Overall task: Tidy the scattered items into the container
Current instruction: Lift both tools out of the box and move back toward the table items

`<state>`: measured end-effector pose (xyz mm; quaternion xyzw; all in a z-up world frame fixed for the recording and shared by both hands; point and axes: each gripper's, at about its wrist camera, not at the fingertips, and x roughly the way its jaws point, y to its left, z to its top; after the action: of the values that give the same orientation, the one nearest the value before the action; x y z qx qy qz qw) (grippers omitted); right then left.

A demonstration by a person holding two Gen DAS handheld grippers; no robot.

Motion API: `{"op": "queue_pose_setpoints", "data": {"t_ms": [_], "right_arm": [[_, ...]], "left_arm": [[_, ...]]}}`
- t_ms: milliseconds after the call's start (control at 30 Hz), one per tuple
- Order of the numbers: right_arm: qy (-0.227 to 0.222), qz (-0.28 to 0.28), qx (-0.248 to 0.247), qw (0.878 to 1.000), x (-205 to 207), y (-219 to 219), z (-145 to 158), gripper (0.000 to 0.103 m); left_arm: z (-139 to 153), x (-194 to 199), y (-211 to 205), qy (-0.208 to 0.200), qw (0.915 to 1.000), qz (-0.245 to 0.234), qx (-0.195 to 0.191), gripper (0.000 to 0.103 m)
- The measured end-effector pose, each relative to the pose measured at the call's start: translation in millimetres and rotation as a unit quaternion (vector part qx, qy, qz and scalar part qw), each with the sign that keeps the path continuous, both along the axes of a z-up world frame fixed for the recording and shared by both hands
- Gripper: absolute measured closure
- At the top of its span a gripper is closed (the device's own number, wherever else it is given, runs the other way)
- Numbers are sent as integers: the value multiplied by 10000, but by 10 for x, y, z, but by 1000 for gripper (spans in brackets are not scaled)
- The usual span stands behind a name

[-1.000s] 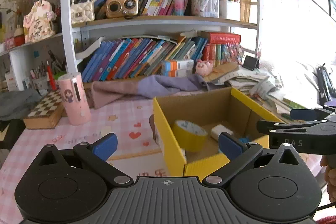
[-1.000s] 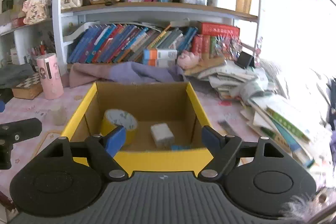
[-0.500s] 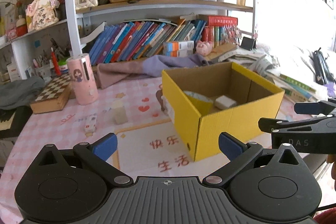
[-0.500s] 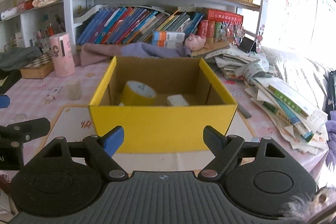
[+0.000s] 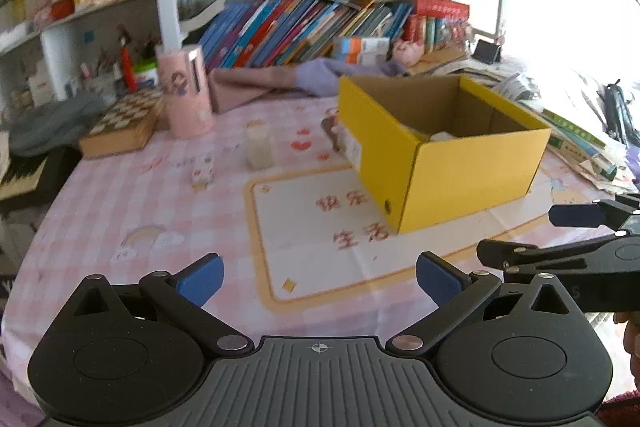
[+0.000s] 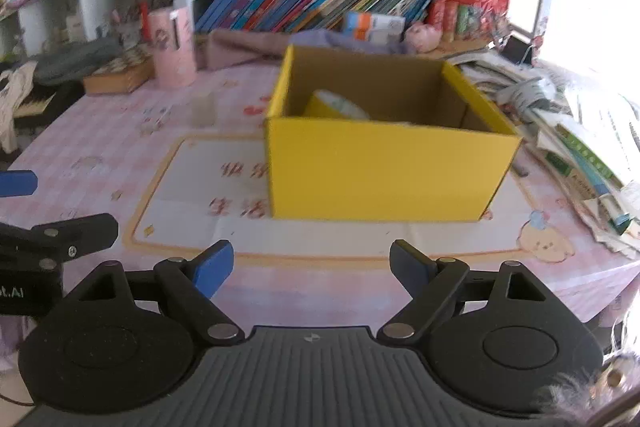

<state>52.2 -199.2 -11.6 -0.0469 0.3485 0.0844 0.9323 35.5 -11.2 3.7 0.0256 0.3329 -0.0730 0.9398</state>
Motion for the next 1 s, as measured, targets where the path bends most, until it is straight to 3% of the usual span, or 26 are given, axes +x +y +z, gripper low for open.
{"op": "queue_pose_setpoints", "data": {"t_ms": [267, 1000], "right_arm": [[235, 291, -10, 9993, -108, 202, -58, 17], [258, 1237, -89, 9919, -101, 736, -19, 17]], "left_arm": [[-103, -131, 218, 324, 9990, 282, -133, 0], [-81, -344, 705, 349, 9931, 1103, -198, 0]]}}
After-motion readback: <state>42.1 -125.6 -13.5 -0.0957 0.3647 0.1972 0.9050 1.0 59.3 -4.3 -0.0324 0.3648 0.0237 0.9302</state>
